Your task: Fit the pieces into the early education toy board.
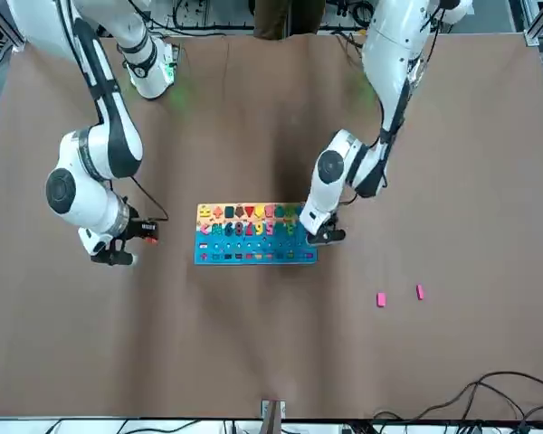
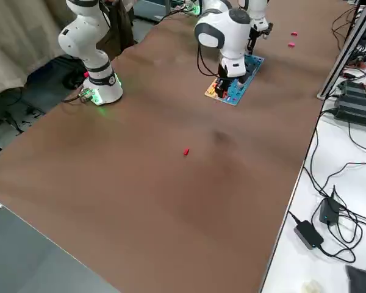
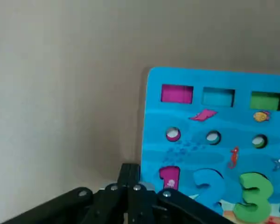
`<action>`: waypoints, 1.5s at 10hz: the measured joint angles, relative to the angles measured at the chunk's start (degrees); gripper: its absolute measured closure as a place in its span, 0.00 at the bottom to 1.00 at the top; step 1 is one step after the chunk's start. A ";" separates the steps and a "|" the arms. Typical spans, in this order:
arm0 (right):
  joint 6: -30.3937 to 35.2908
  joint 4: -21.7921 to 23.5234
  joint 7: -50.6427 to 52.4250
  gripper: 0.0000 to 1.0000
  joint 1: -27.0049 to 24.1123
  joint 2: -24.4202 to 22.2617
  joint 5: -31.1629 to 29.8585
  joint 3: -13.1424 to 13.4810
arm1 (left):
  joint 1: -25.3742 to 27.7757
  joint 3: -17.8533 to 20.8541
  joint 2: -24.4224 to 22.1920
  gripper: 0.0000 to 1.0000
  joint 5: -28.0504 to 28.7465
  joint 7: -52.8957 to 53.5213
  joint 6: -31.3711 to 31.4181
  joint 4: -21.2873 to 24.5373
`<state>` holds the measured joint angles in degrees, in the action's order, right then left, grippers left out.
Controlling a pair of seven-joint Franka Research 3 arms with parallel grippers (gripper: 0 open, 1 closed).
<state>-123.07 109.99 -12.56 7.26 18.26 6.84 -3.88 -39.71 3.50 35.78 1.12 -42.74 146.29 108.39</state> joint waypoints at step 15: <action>-10.26 9.09 -9.92 0.59 9.74 -0.63 0.64 -0.30 | -4.46 0.98 5.31 0.99 0.83 -2.97 -2.75 -9.32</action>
<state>-133.33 119.08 -22.48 17.00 17.63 7.47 -4.18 -44.17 4.48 41.09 1.94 -45.71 143.55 99.07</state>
